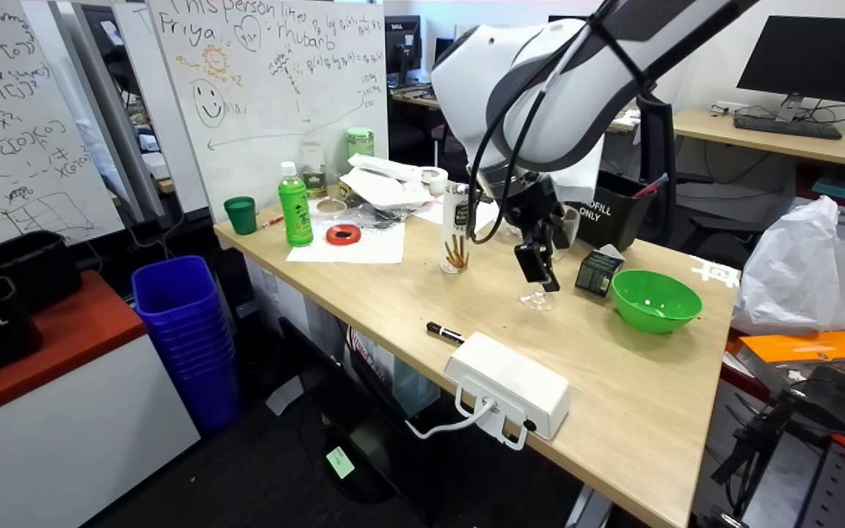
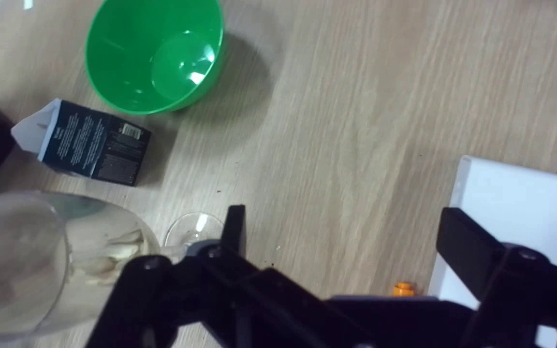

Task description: Pick the cup and pour its contents into the green bowl

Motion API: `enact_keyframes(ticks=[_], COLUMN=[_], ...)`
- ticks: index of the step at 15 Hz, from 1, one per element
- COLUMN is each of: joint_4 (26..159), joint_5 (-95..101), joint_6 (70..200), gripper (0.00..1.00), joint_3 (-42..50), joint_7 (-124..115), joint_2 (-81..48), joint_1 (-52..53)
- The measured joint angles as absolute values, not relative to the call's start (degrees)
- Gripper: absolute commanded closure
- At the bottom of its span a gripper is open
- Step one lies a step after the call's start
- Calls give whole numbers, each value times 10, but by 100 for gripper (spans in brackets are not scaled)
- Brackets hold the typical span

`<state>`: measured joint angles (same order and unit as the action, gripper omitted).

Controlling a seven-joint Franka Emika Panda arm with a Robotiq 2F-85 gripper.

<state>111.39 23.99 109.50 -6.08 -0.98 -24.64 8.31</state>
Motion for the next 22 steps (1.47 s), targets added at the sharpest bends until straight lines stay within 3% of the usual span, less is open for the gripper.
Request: enact_keyframes(ticks=[13, 22], joint_4=[1088, 1033], joint_5=[262, 414], joint_6=[1092, 1014], gripper=[0, 0], joint_3=[-58, -49], joint_7=[-1, 80], joint_2=[-274, -352], joint_1=[93, 115])
